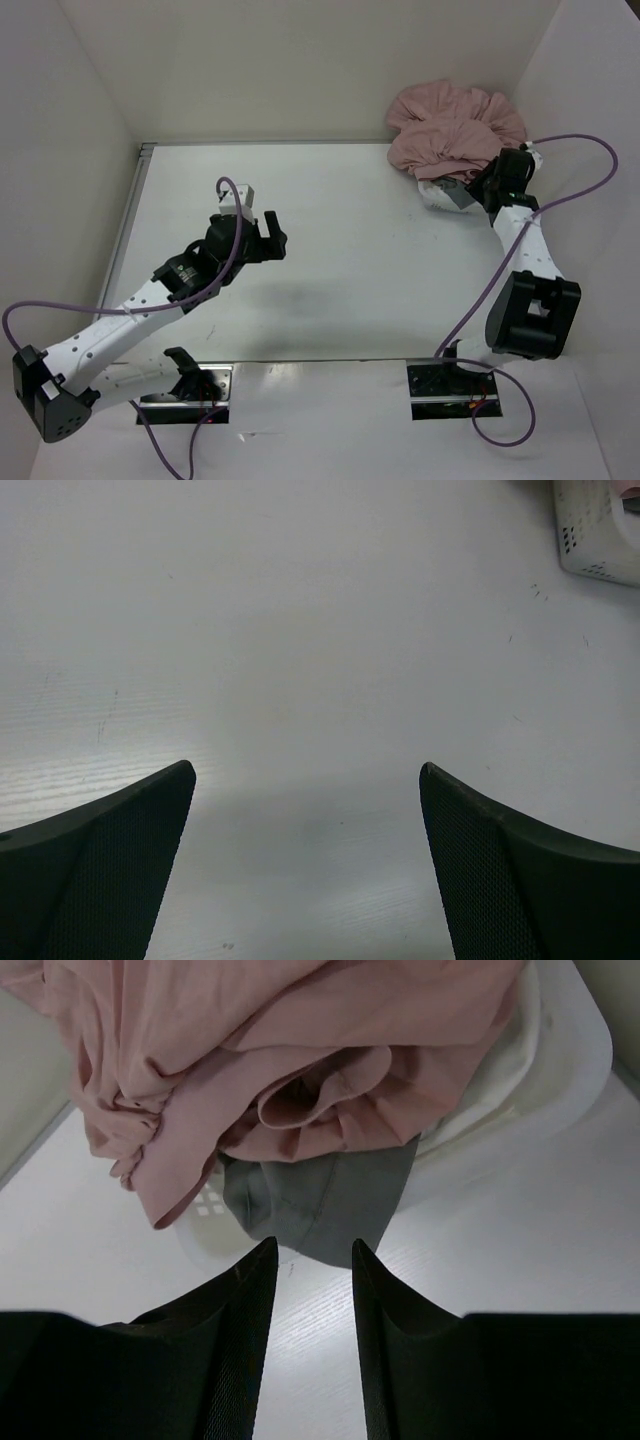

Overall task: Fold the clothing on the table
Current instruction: Grab the skirt from the pile

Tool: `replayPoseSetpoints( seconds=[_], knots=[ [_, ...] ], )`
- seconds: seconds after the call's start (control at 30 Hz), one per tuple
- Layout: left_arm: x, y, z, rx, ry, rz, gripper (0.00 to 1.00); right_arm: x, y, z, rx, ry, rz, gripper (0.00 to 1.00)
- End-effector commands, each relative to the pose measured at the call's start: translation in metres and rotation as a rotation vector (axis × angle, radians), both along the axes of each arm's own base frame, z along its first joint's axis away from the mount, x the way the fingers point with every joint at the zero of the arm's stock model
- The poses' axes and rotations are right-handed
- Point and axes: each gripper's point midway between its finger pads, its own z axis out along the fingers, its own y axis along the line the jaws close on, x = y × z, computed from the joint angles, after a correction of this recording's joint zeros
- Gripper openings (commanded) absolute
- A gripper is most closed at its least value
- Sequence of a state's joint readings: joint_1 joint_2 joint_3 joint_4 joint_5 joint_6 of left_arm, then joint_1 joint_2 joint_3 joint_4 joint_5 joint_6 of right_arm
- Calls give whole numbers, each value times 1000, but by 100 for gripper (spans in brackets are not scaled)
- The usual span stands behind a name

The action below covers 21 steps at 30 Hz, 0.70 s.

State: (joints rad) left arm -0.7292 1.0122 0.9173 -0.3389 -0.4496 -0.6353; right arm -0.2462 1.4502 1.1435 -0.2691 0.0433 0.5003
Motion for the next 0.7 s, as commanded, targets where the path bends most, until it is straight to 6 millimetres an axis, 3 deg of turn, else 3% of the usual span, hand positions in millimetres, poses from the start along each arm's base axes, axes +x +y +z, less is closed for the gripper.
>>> replayPoseSetpoints(
  seconds=[0.0,0.13,0.17,0.2,0.4,0.5,0.57,0.67],
  knots=[
    [0,2,10,-36,-38,17,99,26,-11,39,-170,-88,-26,41],
    [-1,3,6,-30,-31,17,99,41,2,49,-226,-120,-7,48],
    [-1,3,6,-30,-31,17,99,44,1,51,-227,-125,-7,49],
    [0,2,3,-24,-24,17,99,48,-2,48,-241,-120,-12,57],
    [-2,-3,2,-20,-13,0,99,72,-10,50,-280,-122,-39,60],
    [-3,-6,-1,-14,-6,-11,99,88,-12,38,-299,-93,-44,60],
    [-5,-6,-7,9,12,-12,99,98,-13,20,-296,-60,-39,57],
    [-4,-5,-3,6,2,-4,99,109,-15,6,-302,-36,-31,53]
  ],
)
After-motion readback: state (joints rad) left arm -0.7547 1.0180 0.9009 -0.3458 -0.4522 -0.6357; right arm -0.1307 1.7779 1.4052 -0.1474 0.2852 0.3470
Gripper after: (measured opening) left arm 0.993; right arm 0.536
